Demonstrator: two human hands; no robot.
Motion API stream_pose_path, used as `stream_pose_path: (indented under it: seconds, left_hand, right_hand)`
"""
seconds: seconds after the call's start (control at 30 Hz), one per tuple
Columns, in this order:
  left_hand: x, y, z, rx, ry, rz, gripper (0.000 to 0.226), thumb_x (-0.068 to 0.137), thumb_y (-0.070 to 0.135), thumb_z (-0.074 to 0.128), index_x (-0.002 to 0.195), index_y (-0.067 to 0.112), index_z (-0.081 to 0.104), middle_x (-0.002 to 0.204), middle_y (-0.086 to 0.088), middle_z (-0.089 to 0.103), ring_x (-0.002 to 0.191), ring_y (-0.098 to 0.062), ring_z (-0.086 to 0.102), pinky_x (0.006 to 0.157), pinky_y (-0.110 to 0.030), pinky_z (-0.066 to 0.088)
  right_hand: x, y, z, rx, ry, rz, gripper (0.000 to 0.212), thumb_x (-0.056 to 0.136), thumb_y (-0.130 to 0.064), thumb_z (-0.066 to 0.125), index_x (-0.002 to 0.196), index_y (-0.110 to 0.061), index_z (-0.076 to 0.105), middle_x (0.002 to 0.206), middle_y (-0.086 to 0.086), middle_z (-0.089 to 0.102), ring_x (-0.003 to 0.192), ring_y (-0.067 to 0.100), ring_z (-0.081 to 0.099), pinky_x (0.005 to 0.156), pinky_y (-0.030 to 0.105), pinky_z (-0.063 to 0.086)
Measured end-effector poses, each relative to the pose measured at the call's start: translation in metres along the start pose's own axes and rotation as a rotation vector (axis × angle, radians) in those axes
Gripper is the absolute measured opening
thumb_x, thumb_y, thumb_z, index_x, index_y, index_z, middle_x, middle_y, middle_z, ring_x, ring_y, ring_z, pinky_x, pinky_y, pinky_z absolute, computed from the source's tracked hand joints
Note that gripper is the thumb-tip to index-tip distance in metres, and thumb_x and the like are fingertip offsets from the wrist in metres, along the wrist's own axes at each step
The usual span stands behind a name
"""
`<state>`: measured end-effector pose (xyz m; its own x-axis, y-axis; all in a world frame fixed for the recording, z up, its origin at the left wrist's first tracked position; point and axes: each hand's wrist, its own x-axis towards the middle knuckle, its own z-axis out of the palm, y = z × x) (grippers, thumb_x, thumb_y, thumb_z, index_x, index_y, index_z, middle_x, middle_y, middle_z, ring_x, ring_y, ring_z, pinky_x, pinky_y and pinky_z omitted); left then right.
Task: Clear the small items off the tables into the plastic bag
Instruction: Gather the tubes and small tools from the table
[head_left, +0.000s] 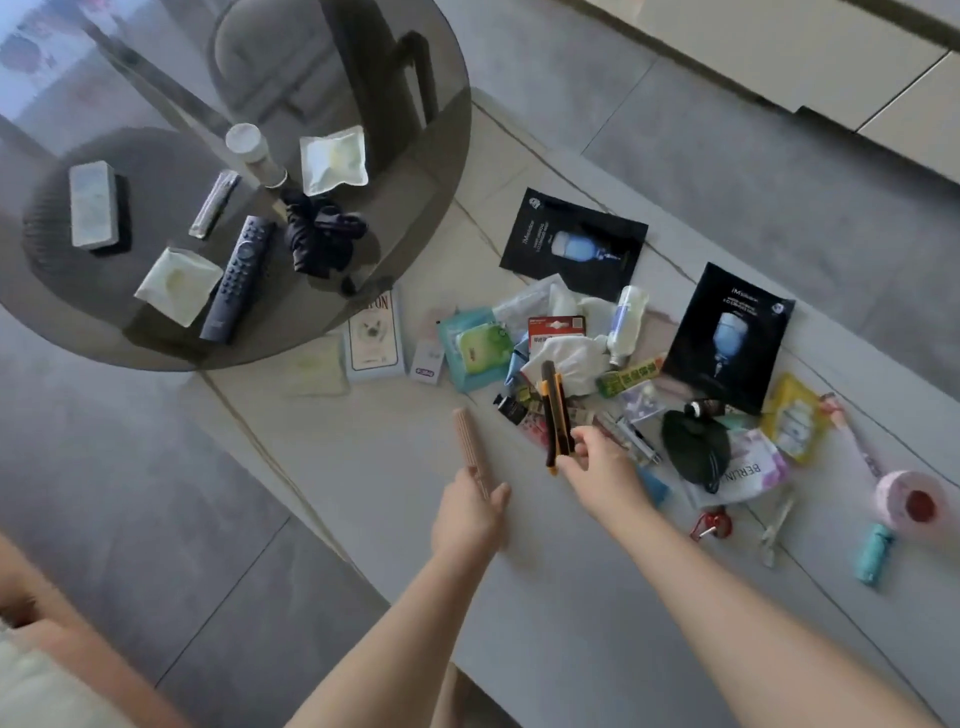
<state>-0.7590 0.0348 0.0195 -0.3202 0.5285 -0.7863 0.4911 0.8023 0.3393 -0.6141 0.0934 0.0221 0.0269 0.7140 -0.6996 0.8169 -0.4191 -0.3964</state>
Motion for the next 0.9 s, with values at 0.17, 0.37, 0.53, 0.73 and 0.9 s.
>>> stream_pose_path:
  seconds: [0.17,0.37,0.53,0.73,0.9]
  left_hand:
    - [0.038,0.004,0.01,0.029,0.11,-0.051,0.052,0.091,0.041,0.054,0.132,0.012,0.038,0.13,-0.008,0.047,0.119,-0.026,0.05,0.087,-0.036,0.042]
    - [0.066,-0.005,0.024,0.101,0.069,-0.095,0.042,0.086,0.043,0.061,0.109,0.016,0.037,0.113,-0.005,0.054,0.101,-0.027,0.058,0.069,-0.033,0.04]
    - [0.071,-0.014,0.029,0.104,0.027,-0.052,0.035,0.085,0.041,0.061,0.096,0.016,0.039,0.096,-0.002,0.056,0.089,-0.025,0.059,0.064,-0.031,0.04]
    - [0.067,-0.019,0.013,-0.102,-0.013,0.0,0.023,0.084,0.028,0.061,0.096,0.017,0.045,0.093,-0.004,0.058,0.076,-0.019,0.058,0.059,-0.028,0.043]
    - [0.067,-0.018,-0.008,-0.227,0.009,0.046,0.024,0.085,0.027,0.062,0.102,0.019,0.048,0.094,-0.005,0.061,0.081,-0.022,0.064,0.069,-0.034,0.051]
  right_hand:
    - [0.039,-0.001,0.019,-0.021,0.102,-0.025,0.04,0.089,-0.03,0.06,0.126,-0.018,0.049,0.122,0.006,0.055,0.109,0.024,0.054,0.08,0.031,0.042]
    - [0.06,0.001,0.037,-0.043,0.256,0.032,0.04,0.085,-0.032,0.066,0.119,-0.017,0.051,0.115,0.003,0.056,0.104,0.02,0.052,0.071,0.028,0.038]
    - [0.068,0.005,0.04,-0.036,0.247,0.065,0.041,0.083,-0.034,0.066,0.116,-0.015,0.051,0.111,0.004,0.058,0.102,0.022,0.054,0.069,0.027,0.036]
    - [0.062,0.003,0.028,-0.001,0.129,0.025,0.034,0.082,-0.036,0.058,0.103,-0.013,0.046,0.104,0.007,0.045,0.089,0.024,0.047,0.061,0.027,0.032]
    - [0.062,-0.01,0.026,-0.018,0.093,-0.043,0.034,0.084,-0.028,0.059,0.111,-0.015,0.043,0.105,0.005,0.048,0.09,0.023,0.048,0.068,0.033,0.045]
